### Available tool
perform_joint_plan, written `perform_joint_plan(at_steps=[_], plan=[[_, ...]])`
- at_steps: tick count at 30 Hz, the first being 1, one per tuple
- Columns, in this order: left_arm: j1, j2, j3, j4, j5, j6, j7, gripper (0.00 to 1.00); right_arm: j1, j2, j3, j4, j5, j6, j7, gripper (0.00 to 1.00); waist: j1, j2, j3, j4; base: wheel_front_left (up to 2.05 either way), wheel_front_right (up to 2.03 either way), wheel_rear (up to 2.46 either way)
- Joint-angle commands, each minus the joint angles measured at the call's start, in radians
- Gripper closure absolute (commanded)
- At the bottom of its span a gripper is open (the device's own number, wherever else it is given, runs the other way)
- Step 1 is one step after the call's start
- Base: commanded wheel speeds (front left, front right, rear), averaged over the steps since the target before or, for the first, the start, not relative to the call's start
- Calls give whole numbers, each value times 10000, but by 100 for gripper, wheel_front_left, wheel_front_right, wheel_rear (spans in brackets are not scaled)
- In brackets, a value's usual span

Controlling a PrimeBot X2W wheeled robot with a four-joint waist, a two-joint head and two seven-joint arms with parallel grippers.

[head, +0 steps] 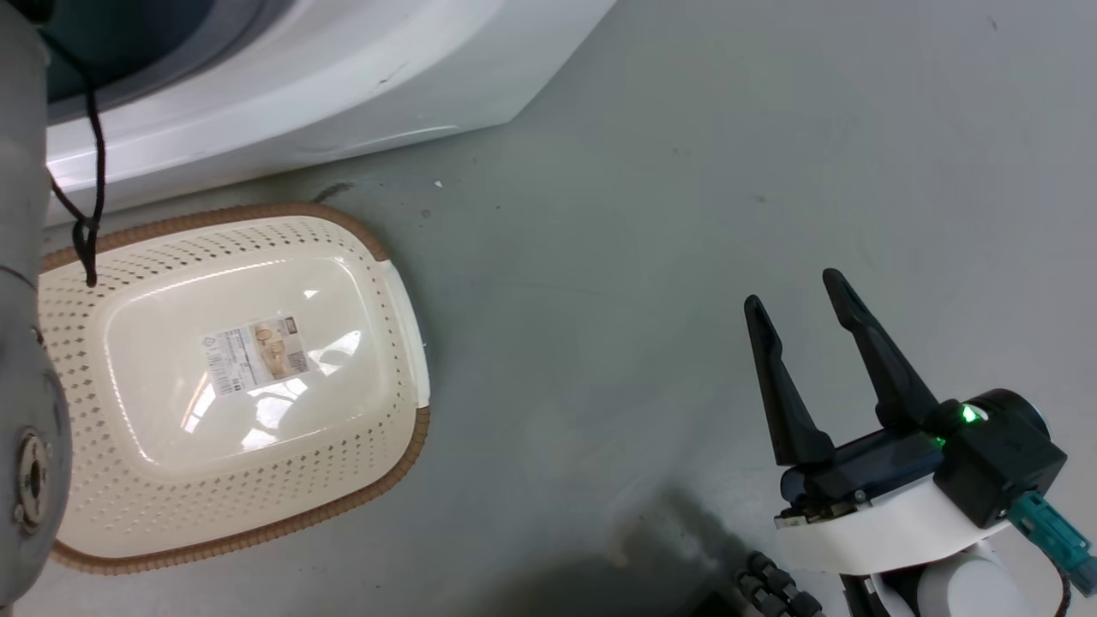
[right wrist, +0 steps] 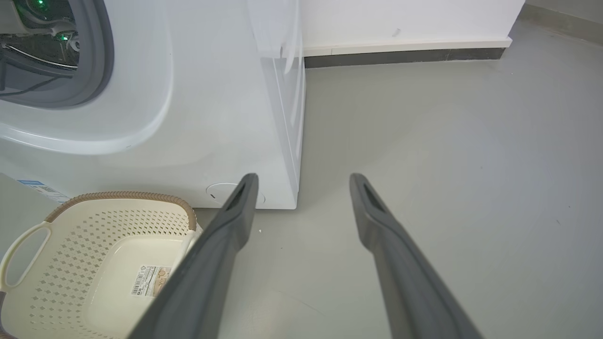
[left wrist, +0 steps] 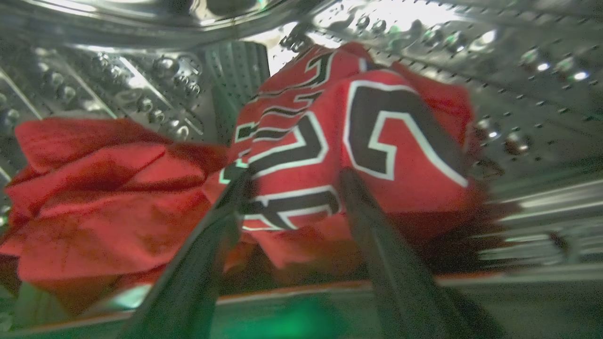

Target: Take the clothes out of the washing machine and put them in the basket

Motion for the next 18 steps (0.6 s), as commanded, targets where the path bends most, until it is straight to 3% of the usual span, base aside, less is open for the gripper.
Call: perform_joint_plan(at_steps=[1, 6, 7, 8, 9, 18], plan=[[-89, 83, -2, 97, 19, 62, 151, 0, -86, 24, 65, 27, 31, -9, -58, 0, -1, 0, 149, -147, 0, 0, 0], [-36, 225, -24, 310, -64, 164, 727, 0, -24, 22, 265, 109, 116, -9, -131, 0, -1, 0, 321, -287, 0, 0, 0], [-62, 256, -41, 315, -53, 227, 719, 13, -36, 22, 294, 127, 137, -9, -153, 0, -1, 0, 341, -304, 0, 0, 0], [-92, 315, -73, 271, -22, 258, 643, 67, -47, 24, 315, 144, 158, -9, -165, 0, -1, 0, 358, -314, 0, 0, 0], [-121, 380, -84, 191, -14, 334, 520, 100, -59, 24, 334, 167, 191, -9, -167, 0, -1, 0, 369, -323, 0, 0, 0], [51, 496, -311, -427, 142, 643, -1134, 100, -292, 22, 315, 346, 306, -9, -221, 0, -1, 0, 199, -276, 0, 0, 0]])
